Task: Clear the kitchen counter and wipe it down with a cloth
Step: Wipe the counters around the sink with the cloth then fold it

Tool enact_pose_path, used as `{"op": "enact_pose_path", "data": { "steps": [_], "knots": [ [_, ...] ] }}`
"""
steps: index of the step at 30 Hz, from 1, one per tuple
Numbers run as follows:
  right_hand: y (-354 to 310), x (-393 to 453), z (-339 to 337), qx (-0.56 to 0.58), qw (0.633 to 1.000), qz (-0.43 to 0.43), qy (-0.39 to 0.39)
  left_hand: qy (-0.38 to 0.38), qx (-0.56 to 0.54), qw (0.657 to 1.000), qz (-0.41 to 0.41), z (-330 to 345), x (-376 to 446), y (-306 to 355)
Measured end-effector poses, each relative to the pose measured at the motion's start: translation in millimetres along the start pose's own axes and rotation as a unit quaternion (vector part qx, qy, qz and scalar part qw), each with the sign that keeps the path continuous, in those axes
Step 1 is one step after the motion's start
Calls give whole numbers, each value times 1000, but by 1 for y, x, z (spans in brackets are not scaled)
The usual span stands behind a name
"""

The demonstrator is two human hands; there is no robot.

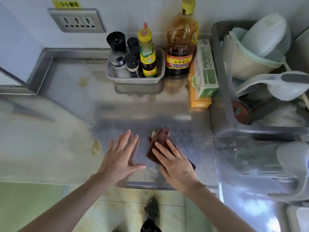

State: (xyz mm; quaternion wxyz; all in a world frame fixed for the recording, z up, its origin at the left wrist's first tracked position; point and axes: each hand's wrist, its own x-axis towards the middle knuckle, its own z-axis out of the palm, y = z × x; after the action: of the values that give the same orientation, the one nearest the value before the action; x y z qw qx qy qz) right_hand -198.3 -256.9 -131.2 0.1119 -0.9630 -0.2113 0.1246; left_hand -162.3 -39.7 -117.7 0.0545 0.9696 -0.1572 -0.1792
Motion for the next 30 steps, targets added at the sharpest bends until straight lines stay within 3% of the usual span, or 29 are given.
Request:
{"op": "enact_pose_path", "data": {
  "steps": [2,6,11,13,16,19,22,25,27,30],
  "knots": [
    [18,16,-3,-5,1000,-9,5,4,-30,999,-42,-11,8,-12],
    [56,85,-28,1,996,78,34,-38,-42,987,-149,-21,24,-34],
    [51,137,-38,56,984,161,58,-62,-34,984,-165,-20,27,-39],
    [30,128,-26,30,991,104,83,-59,-31,984,-167,-20,28,-39],
    [5,100,-10,2,999,-17,35,-60,-29,983,-169,-20,29,-40],
    [19,106,-17,-3,998,-60,27,-48,-28,986,-155,-21,28,-41],
    [39,135,-32,44,995,49,76,-16,-66,987,-145,-26,24,-48],
    [25,156,-42,110,975,178,74,61,-102,979,-163,-31,10,-70],
    [-1,157,-36,111,974,179,79,89,-105,973,-187,-31,-8,-94],
    [-56,139,-11,88,988,105,72,-18,-105,971,-212,-30,-42,-133]
  ]
}}
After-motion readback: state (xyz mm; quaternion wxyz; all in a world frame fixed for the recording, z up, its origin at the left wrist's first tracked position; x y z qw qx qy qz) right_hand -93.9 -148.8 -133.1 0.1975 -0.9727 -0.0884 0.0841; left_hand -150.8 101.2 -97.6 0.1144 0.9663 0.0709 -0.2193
